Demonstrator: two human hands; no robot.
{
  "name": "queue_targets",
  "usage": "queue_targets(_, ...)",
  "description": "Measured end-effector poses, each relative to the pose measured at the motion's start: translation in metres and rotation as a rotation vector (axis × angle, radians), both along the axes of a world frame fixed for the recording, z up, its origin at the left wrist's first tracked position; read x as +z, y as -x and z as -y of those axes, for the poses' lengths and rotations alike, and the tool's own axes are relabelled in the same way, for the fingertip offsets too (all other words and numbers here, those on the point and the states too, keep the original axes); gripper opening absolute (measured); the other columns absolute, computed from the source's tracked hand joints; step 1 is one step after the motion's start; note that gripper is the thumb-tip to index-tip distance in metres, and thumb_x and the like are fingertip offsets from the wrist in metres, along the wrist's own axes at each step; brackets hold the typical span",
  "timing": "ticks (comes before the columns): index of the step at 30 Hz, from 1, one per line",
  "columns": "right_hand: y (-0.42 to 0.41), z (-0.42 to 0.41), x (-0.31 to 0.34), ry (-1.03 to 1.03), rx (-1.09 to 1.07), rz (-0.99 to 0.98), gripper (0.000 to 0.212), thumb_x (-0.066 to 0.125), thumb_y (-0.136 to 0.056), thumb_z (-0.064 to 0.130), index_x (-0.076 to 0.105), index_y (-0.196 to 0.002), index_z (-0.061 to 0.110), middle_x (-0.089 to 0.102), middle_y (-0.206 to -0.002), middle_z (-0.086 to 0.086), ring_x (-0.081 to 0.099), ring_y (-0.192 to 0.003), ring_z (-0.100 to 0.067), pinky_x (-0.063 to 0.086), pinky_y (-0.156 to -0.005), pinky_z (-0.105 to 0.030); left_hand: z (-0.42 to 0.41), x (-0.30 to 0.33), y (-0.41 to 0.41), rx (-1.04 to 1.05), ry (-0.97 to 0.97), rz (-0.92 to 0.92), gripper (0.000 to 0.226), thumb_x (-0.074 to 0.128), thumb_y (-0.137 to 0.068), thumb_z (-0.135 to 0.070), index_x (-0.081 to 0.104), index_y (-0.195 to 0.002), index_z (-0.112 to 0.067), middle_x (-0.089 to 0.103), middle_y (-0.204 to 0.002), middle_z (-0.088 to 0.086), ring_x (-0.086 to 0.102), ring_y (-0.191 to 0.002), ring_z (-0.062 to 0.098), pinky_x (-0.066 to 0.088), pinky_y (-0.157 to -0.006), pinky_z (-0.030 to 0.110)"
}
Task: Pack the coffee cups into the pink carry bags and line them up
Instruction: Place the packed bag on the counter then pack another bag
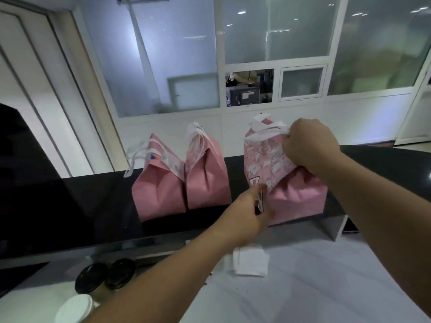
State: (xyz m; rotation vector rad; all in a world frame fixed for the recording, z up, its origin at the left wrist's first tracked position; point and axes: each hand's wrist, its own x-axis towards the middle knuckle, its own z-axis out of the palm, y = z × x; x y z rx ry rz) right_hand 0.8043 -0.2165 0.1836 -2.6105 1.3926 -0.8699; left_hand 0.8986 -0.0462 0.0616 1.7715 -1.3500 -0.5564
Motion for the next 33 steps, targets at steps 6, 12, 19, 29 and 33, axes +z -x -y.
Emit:
queue_targets(6,-0.059,0.038,-0.014,-0.043,0.037,0.061,0.024,0.051,-0.089,0.009,0.046,-0.066,0.014,0.050,-0.067,-0.005,0.046,-0.056,-0.023,0.039,-0.058,-0.034,0.028,0.008,-0.030,0.123,-0.027,-0.003,0.041,0.058,-0.091,-0.048,0.039,-0.128,-0.050,0.049,-0.090,-0.058,0.054,-0.084,-0.026,0.038,-0.065,-0.007)
queue_targets(12,-0.104,0.065,-0.034,-0.066,0.064,0.078,0.018,0.053,-0.091,0.011,0.050,-0.073,0.011,0.042,-0.064,-0.003,0.051,-0.068,-0.033,0.040,-0.061,-0.035,0.057,0.003,-0.055,0.213,-0.118,0.004,0.065,0.052,-0.103,-0.024,0.028,-0.162,-0.024,0.051,-0.151,-0.001,0.056,-0.119,0.003,0.045,-0.095,0.018)
queue_targets(19,-0.131,0.085,-0.054,-0.101,0.120,0.090,0.025,0.056,-0.093,0.017,0.050,-0.070,0.010,0.045,-0.063,-0.004,0.052,-0.065,-0.033,0.041,-0.061,-0.034,0.081,-0.012,-0.066,0.299,-0.154,0.046,0.062,0.053,-0.100,-0.021,0.032,-0.159,-0.021,0.054,-0.151,0.010,0.063,-0.119,0.031,0.054,-0.098,0.042)
queue_targets(29,-0.126,0.090,-0.067,-0.203,0.117,0.073,0.026,0.054,-0.092,0.017,0.047,-0.067,0.013,0.051,-0.068,-0.006,0.050,-0.057,-0.026,0.041,-0.062,-0.034,0.081,-0.012,-0.065,0.321,-0.234,0.009,0.060,0.052,-0.099,-0.025,0.036,-0.156,-0.025,0.055,-0.151,0.007,0.056,-0.132,0.027,0.042,-0.098,0.027)
queue_targets(33,-0.110,0.078,-0.058,-0.187,0.147,0.010,0.032,0.052,-0.097,0.040,0.054,-0.084,0.011,0.058,-0.080,-0.008,0.060,-0.076,-0.034,0.046,-0.065,-0.037,0.069,-0.008,-0.061,0.314,-0.218,0.004,0.061,0.056,-0.098,-0.033,0.036,-0.155,-0.028,0.056,-0.150,0.002,0.058,-0.129,0.024,0.049,-0.108,0.038)
